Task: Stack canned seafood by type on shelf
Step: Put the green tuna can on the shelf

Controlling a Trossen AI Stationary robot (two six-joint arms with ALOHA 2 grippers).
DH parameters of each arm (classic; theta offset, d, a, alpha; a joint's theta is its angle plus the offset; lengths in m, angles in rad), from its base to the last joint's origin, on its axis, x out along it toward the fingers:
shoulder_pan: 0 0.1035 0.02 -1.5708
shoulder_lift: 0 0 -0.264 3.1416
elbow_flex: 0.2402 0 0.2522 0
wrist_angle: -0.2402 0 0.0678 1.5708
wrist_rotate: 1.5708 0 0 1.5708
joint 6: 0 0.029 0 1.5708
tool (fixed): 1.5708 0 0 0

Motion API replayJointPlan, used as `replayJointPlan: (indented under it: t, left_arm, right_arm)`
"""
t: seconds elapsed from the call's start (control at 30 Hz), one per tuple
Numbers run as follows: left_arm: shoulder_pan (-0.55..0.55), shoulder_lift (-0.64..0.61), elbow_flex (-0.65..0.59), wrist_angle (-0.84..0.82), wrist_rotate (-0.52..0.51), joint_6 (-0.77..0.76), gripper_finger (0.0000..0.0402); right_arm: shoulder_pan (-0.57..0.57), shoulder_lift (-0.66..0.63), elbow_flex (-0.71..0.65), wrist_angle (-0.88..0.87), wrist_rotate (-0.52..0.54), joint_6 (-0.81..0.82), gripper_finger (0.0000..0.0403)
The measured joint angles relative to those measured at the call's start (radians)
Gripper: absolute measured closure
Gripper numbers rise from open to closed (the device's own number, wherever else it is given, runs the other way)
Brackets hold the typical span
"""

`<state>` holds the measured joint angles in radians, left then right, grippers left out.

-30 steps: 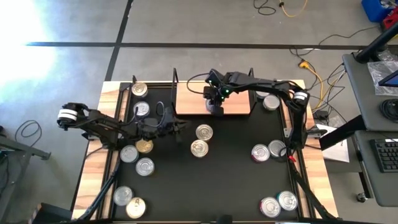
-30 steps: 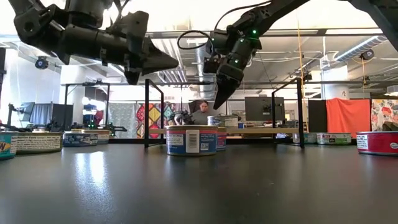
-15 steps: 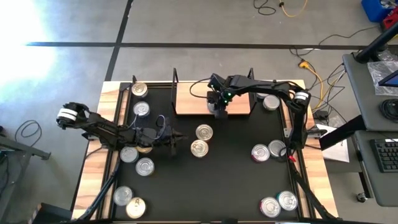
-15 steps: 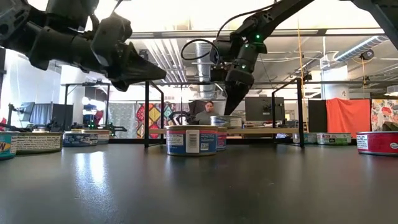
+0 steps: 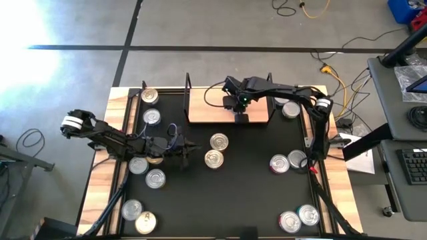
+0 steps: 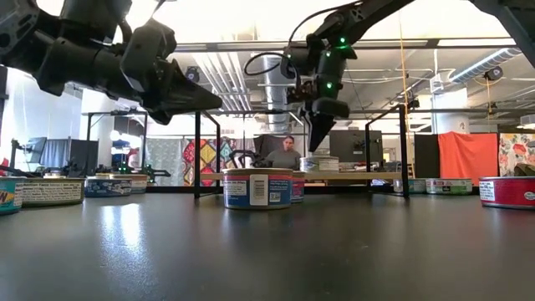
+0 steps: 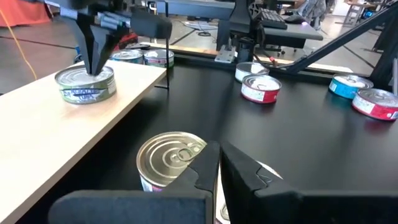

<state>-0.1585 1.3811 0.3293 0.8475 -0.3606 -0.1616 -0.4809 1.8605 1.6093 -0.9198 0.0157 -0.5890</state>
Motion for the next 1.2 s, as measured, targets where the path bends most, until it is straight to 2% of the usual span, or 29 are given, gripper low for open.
replayJointPlan:
  t: [0.27,0.4,0.6,0.87,1.1,1.2]
  left_arm:
    - [0.0,0.0,-0.016,-0.003,0.0,0.0,0.0402]
    - [0.0,0.001,-0.016,-0.003,0.0,0.004,0.0402]
    - [0.0,0.001,-0.016,-0.002,0.0,0.018,0.0402]
    - [0.0,0.001,-0.016,-0.002,0.0,0.015,0.0402]
    - [-0.009,0.001,-0.016,0.002,0.001,0.022,0.0402]
    - [-0.024,0.001,-0.016,0.002,0.003,0.031,0.0402]
  right_arm:
    - [-0.089,0.022,0.0,0.056,0.094,0.021,0.039]
    - [-0.13,0.03,-0.002,0.102,0.093,0.056,0.039]
    - [-0.126,0.053,-0.001,0.134,0.08,0.042,0.039]
    - [-0.101,0.075,0.001,0.196,-0.046,0.055,0.039]
    - [-0.055,0.077,0.0,0.225,-0.212,0.046,0.039]
    - [-0.034,0.072,-0.001,0.222,-0.199,0.034,0.039]
